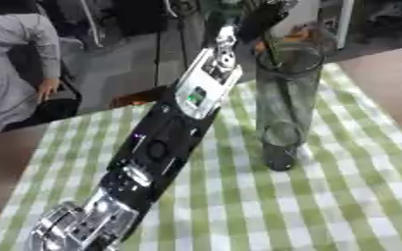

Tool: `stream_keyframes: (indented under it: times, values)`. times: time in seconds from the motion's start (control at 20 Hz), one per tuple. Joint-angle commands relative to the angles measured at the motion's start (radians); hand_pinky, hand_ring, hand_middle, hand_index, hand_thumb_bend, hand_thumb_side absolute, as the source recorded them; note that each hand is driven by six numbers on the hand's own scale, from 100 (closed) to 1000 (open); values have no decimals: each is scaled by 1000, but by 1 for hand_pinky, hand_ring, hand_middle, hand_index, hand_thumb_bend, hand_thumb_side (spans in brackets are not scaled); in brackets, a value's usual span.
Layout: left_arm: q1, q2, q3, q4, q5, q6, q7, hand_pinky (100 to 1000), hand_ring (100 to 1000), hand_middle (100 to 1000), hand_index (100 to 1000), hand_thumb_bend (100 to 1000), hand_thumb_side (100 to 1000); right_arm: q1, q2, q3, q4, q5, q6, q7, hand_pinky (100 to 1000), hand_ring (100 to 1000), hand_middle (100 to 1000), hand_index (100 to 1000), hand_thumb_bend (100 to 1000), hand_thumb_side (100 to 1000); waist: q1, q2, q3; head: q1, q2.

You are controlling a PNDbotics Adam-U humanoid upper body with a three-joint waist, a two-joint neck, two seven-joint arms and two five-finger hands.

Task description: Arrange flowers into the vase.

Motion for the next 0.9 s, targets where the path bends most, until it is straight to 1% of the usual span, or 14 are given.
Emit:
stream_keyframes:
  times: [0.05, 0.45, 0.65, 0.9]
  values:
    - [-24, 16, -2, -9, -27, 1, -30, 897, 900, 891, 1000, 935, 737, -16, -12, -3, -16, -9, 0, -1, 689, 777, 821, 886, 100, 1000, -11, -14, -2, 3, -10]
    - [-9, 26, -9, -18, -41, 22, -78, 903, 906, 897, 1000, 942, 735, -13, -12, -4, -16, -6, 3, -2, 689, 777, 821, 886, 100, 1000, -5, -15, 4, -6, -3]
    - [-13, 39, -12, -22, -88, 42, -114, 918, 918, 909, 1000, 952, 749, -12, -13, -3, -16, -6, 6, -1, 688, 777, 821, 886, 100, 1000, -4, -19, 10, -9, -1]
    - [-17, 57, -9, -29, -149, 75, -185, 926, 927, 911, 1000, 957, 728, -6, -18, -1, -16, -6, 7, 0, 688, 777, 820, 886, 100, 1000, -4, -29, 20, -16, 10]
